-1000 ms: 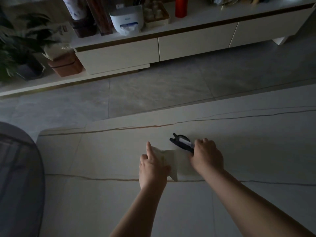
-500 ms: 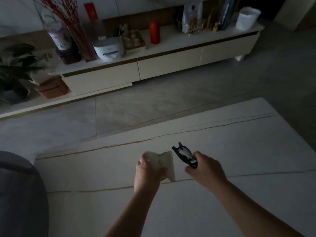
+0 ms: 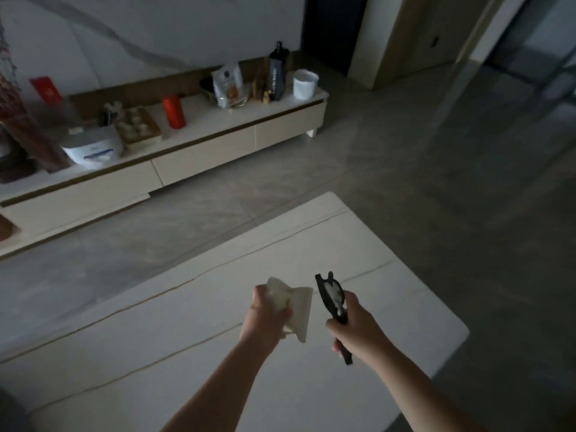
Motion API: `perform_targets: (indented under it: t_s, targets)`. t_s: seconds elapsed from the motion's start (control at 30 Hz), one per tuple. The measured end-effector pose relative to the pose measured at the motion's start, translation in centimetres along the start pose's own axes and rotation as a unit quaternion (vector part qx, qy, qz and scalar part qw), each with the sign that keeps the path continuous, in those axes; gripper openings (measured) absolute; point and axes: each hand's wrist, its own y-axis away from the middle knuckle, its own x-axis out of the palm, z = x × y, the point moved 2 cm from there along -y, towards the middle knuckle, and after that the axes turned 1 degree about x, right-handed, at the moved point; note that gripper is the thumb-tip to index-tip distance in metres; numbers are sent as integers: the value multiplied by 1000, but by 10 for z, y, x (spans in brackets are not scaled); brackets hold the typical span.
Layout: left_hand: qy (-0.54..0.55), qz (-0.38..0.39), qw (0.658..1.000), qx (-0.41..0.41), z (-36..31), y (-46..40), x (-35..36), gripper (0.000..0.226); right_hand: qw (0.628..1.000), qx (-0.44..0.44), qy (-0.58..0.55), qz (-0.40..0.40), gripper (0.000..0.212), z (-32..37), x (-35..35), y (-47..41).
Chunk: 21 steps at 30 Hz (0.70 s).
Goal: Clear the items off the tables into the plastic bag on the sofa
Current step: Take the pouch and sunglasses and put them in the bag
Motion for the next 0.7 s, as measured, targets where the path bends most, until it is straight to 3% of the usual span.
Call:
perform_targets:
  t_s: [0.47,0.63,0.7]
  targets:
    - [-67,208,974,61,-87,165,109,56,952,82,-259,-140,38,-67,-93,214]
    - [-56,318,945,49,-98,228,165,30,916,131,-299,-234,37,-119,-111,291]
    - [-37,363,930,35,-97,257,191,34,896,152,-322,-266,37,-149,-118,324]
